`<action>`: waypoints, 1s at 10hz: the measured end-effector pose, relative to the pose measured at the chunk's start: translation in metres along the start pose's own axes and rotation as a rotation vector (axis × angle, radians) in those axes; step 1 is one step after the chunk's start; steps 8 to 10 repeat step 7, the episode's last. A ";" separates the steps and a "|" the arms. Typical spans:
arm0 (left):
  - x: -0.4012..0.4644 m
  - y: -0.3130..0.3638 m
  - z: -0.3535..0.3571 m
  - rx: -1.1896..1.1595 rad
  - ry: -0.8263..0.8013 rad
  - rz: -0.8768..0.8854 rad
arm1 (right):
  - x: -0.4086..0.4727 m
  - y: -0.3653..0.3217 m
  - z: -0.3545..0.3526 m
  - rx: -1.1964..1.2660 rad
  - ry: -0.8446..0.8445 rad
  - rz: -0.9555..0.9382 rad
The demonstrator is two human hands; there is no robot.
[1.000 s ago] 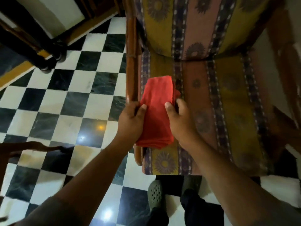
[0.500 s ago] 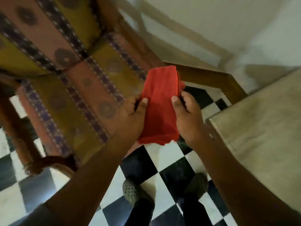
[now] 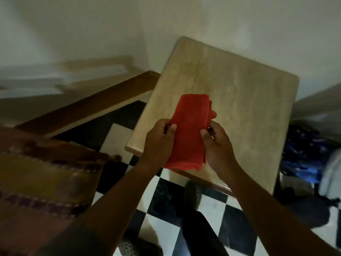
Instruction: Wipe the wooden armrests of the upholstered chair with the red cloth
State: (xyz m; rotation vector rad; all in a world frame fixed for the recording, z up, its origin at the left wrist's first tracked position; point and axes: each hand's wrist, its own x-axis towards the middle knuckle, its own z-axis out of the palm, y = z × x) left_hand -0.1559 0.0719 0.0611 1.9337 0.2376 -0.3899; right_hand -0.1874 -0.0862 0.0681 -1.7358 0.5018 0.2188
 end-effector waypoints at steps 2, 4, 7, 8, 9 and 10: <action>0.051 0.000 0.101 0.169 -0.141 0.029 | 0.049 0.067 -0.074 -0.009 0.131 0.106; 0.081 -0.052 0.134 0.452 -0.271 -0.098 | 0.072 0.129 -0.080 -0.180 -0.102 0.225; 0.089 -0.036 0.077 0.741 -0.445 -0.085 | 0.049 0.117 -0.082 -0.349 -0.118 0.329; 0.089 -0.036 0.077 0.741 -0.445 -0.085 | 0.049 0.117 -0.082 -0.349 -0.118 0.329; 0.089 -0.036 0.077 0.741 -0.445 -0.085 | 0.049 0.117 -0.082 -0.349 -0.118 0.329; 0.089 -0.036 0.077 0.741 -0.445 -0.085 | 0.049 0.117 -0.082 -0.349 -0.118 0.329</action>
